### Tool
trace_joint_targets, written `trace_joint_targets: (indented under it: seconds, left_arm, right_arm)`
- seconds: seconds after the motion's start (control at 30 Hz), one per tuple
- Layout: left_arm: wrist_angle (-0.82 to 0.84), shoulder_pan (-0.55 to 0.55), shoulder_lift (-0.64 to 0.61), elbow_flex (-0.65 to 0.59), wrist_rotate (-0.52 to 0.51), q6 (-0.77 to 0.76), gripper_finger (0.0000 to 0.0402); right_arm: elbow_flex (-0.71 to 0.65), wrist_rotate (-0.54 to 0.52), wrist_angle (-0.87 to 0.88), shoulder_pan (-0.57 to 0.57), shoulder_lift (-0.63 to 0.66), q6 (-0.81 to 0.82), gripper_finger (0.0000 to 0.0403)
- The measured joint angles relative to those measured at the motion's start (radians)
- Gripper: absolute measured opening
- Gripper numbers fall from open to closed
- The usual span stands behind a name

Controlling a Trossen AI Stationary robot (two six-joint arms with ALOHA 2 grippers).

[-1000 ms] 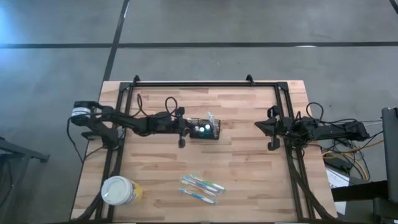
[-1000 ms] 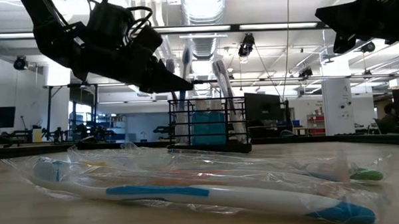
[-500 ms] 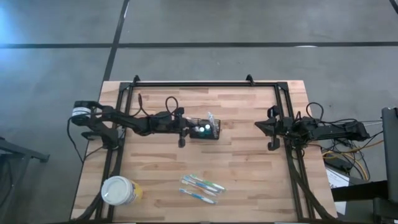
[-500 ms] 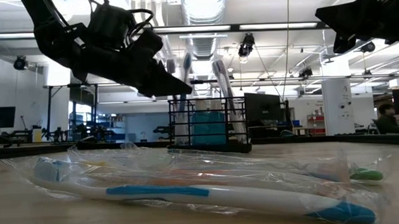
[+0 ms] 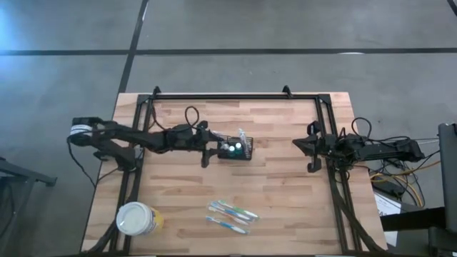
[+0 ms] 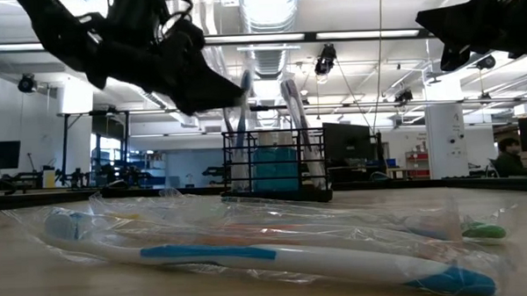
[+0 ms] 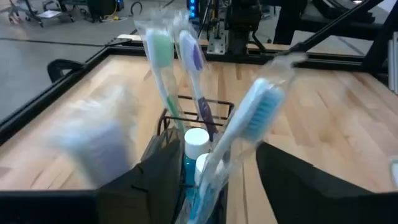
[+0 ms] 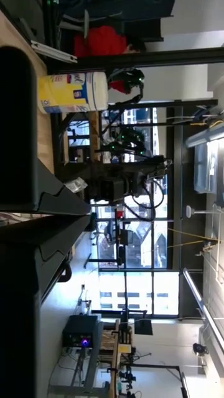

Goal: Pick & Place toothbrushing station
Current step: Put the top blue toothbrush into the black organizer, then put the green toothbrush into the black organizer

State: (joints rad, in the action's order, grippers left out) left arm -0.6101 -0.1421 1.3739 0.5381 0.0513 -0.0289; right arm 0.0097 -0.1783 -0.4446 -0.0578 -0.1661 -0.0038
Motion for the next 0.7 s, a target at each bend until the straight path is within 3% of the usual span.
trace_joint_targets:
  seconds: [0.2, 0.43, 0.57, 0.7]
  left_arm:
    - [0.175, 0.000, -0.188, 0.000, 0.009, 0.001, 0.0229]
    - [0.434, 0.002, -0.471, -0.001, 0.055, 0.062, 0.0211]
    - [0.611, 0.002, -0.652, -0.003, 0.056, 0.116, 0.0170]
    - [0.681, 0.002, -0.827, -0.040, 0.056, 0.153, 0.0098]
  right_arm:
    - [0.000, -0.005, -0.003, 0.000, 0.000, -0.002, 0.0008]
    - [0.000, -0.008, -0.007, -0.001, 0.001, -0.002, 0.0008]
    - [0.000, -0.007, -0.006, -0.001, 0.001, -0.002, 0.0008]
    - [0.000, -0.007, -0.006, -0.001, 0.001, -0.001, 0.0008]
